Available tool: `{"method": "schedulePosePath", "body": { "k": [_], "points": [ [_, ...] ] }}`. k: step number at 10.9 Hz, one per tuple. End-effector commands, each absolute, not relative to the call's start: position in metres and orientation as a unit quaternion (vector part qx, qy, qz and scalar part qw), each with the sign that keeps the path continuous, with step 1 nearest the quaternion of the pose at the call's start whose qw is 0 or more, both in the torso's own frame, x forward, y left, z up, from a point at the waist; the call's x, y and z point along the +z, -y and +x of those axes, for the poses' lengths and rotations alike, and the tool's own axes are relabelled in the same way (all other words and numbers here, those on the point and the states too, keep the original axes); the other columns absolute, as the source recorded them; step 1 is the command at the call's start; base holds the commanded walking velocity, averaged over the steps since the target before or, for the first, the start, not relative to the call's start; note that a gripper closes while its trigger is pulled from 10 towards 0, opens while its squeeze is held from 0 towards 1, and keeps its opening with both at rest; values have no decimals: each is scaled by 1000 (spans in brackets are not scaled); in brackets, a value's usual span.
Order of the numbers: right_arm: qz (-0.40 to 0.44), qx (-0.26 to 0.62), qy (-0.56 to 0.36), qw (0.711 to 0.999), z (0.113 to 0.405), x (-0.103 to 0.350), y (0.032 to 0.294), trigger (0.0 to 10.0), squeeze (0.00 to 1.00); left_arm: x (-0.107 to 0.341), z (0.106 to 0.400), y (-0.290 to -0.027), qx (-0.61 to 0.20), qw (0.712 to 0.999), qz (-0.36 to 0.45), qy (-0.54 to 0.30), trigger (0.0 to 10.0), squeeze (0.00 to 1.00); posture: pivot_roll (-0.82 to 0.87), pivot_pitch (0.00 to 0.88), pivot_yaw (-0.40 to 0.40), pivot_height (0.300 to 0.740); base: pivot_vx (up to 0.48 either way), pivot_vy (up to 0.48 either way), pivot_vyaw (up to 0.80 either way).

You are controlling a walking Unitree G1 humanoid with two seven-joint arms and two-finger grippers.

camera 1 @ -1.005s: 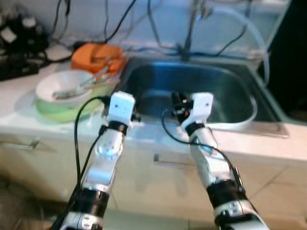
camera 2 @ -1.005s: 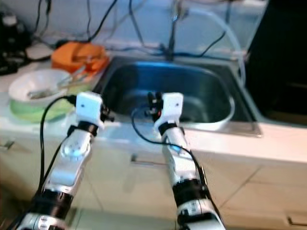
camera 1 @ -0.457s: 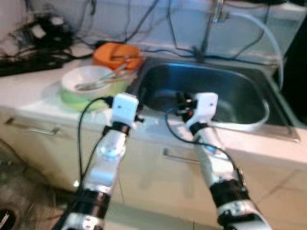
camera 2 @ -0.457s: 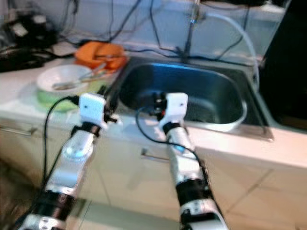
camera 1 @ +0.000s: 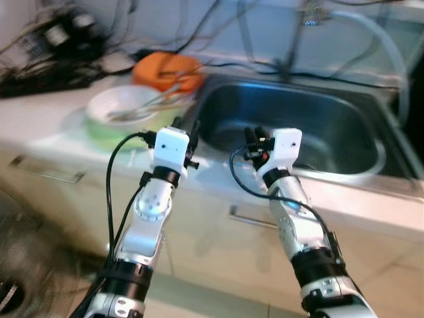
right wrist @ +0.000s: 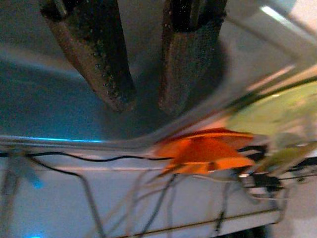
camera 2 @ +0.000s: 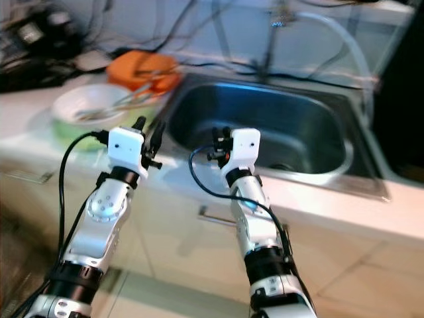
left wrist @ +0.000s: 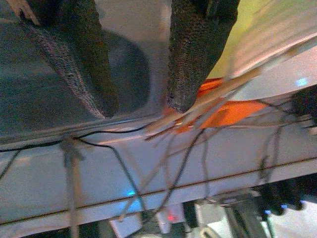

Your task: Kitchen organization

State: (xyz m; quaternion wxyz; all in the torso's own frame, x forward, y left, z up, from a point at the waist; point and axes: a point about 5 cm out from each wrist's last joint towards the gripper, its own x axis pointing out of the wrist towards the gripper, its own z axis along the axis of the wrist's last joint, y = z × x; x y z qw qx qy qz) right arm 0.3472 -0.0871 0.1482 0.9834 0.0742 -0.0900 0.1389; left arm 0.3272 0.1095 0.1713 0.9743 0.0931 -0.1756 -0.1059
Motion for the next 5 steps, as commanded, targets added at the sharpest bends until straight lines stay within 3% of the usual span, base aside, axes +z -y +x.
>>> {"method": "schedulePosePath", "body": {
  "k": [1,3,5],
  "points": [
    [78,140,97,982,348,152,86,10000,0,172,327,-110,-106,974,94,175,10000,0,161,7,-5,740,0,0,800],
    [79,140,97,982,348,151,86,10000,0,172,327,-111,-104,975,94,175,10000,0,163,13,-6,740,0,0,800],
    [84,135,94,983,349,151,87,10000,0,172,327,-112,-102,975,95,174,10000,0,163,19,-6,740,133,0,0]
  ]
}}
